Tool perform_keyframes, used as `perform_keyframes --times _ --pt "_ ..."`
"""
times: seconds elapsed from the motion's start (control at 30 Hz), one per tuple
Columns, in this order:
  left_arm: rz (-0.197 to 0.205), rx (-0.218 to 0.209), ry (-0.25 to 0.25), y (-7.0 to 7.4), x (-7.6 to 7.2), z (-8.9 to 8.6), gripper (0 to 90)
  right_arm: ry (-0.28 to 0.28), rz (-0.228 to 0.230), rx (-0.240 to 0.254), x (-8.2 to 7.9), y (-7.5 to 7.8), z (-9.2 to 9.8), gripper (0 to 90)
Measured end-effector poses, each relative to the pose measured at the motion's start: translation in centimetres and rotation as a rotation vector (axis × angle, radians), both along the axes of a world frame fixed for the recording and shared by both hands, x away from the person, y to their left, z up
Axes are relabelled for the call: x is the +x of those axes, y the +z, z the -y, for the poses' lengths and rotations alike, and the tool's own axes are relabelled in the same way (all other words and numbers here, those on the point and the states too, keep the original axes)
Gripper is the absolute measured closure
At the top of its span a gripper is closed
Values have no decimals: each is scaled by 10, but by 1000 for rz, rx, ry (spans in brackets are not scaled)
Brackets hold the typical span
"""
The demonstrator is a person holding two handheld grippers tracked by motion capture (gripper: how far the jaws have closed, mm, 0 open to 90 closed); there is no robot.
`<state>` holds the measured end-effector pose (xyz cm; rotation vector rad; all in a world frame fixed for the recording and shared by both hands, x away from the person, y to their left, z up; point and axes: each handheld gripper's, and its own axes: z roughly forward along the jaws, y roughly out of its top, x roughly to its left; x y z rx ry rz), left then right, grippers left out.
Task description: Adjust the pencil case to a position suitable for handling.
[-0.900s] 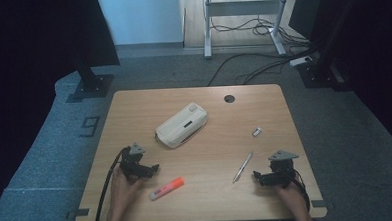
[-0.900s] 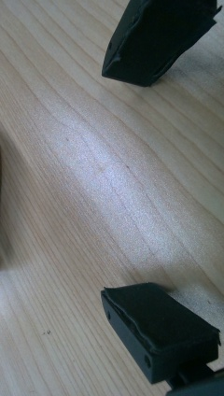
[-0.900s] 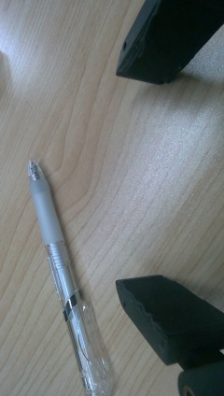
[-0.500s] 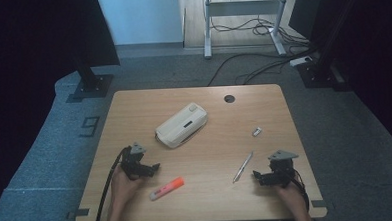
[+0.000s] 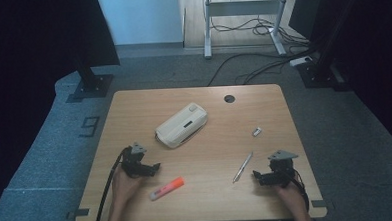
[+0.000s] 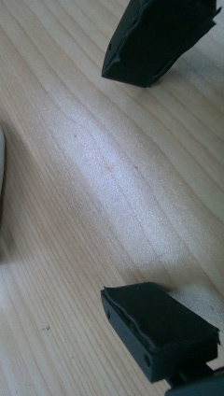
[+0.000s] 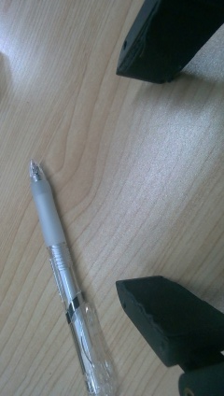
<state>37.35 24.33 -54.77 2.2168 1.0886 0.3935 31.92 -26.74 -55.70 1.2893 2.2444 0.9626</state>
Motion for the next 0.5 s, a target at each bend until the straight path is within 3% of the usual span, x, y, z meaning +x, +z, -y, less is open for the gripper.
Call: perform_keyframes --times 0.2,0.5 --pt "-10 0 -10 1 -1 2 0 0 0 0 0 0 0 5" --pt "3 -56 -16 9 -4 2 4 0 0 0 0 0 0 5"
